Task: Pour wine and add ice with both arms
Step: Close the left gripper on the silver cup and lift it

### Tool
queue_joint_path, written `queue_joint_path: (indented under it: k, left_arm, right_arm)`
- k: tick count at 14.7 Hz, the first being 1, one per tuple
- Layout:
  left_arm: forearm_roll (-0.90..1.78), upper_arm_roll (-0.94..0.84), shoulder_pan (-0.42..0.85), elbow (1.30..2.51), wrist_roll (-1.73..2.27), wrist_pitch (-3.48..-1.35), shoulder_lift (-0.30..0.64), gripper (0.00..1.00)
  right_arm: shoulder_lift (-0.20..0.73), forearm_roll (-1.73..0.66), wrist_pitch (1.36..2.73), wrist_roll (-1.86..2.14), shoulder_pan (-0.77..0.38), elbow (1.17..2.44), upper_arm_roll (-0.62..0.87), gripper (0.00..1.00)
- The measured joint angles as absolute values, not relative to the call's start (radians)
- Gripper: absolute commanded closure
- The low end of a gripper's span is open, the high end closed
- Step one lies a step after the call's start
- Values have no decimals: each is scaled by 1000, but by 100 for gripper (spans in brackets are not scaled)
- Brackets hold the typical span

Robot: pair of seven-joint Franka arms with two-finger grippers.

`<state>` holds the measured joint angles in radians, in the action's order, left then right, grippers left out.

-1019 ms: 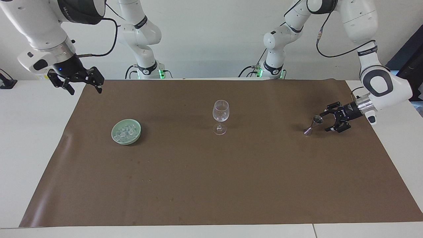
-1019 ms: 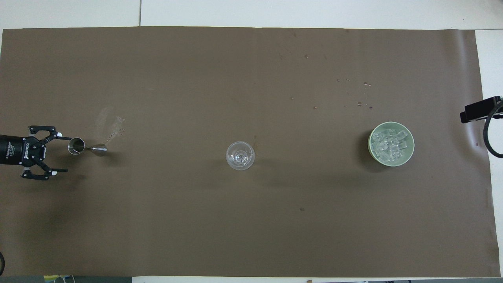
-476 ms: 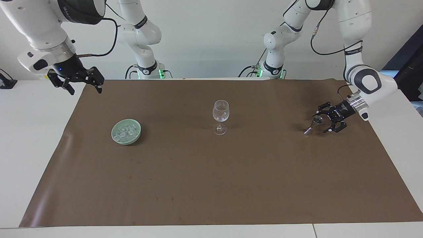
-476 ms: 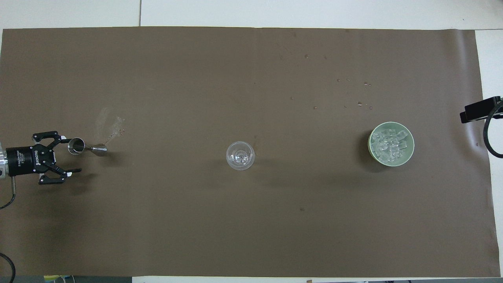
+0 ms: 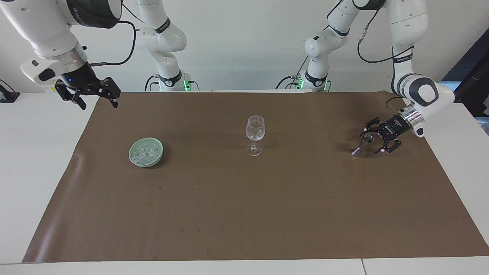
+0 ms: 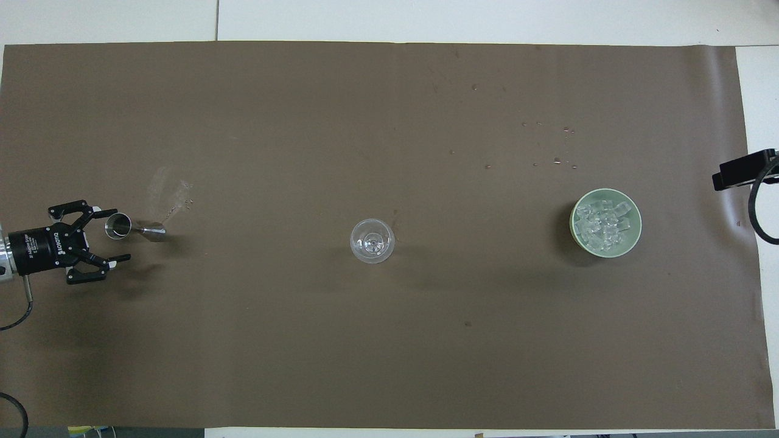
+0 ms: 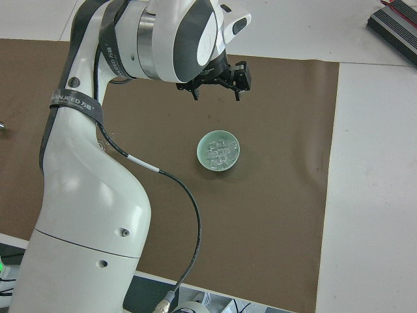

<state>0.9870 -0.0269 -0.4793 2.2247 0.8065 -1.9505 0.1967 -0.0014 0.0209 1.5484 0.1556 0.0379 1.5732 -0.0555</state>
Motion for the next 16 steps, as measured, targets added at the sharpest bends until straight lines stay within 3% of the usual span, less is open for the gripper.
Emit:
queue_joint_path:
  k: [11, 13, 15, 16]
  left_arm:
    - [1129, -44, -469, 2295, 741, -2012, 176, 7]
    - [1145, -45, -449, 2300, 737, -2027, 173, 13]
    - [1148, -45, -445, 2301, 735, -2032, 171, 33]
    - [1149, -45, -445, 2301, 734, -2033, 170, 54]
  right_arm:
    - [-2, 21, 1548, 156, 38, 1573, -55, 0]
    - [-2, 21, 1548, 156, 38, 1573, -55, 0]
    - [-2, 21, 1548, 156, 38, 1573, -55, 0]
    - [-2, 21, 1548, 156, 38, 1573, -55, 0]
